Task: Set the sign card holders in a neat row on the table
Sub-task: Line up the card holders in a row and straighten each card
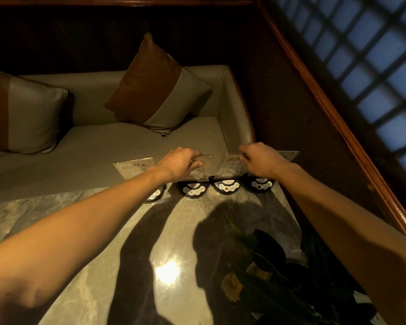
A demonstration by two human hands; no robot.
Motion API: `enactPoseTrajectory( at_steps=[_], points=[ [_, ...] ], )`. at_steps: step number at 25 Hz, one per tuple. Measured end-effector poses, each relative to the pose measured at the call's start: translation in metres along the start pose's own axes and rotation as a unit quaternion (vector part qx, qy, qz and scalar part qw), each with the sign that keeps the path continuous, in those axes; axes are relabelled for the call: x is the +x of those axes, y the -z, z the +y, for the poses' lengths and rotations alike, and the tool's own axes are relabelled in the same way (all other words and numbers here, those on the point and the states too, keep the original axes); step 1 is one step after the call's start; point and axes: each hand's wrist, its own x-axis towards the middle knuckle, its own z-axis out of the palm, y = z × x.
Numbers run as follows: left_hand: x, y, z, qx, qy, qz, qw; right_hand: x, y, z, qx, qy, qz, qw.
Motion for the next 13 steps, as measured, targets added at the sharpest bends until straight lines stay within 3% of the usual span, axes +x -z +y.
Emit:
enactPoseTrajectory(
  at_steps=[9, 13],
  points=[
    [-0.003, 0.012, -0.002, -0.034, 0.023, -0.025, 0.999, 0.003, 0.0, -0.005, -0.034, -0.008, -0.007, 0.999],
    [-0.027, 0.041, -0.031, 0.015, 0.063, -0.051, 0.997, 0.003, 0.002, -0.012, -0.075, -0.01, 0.02, 0.997]
  ],
)
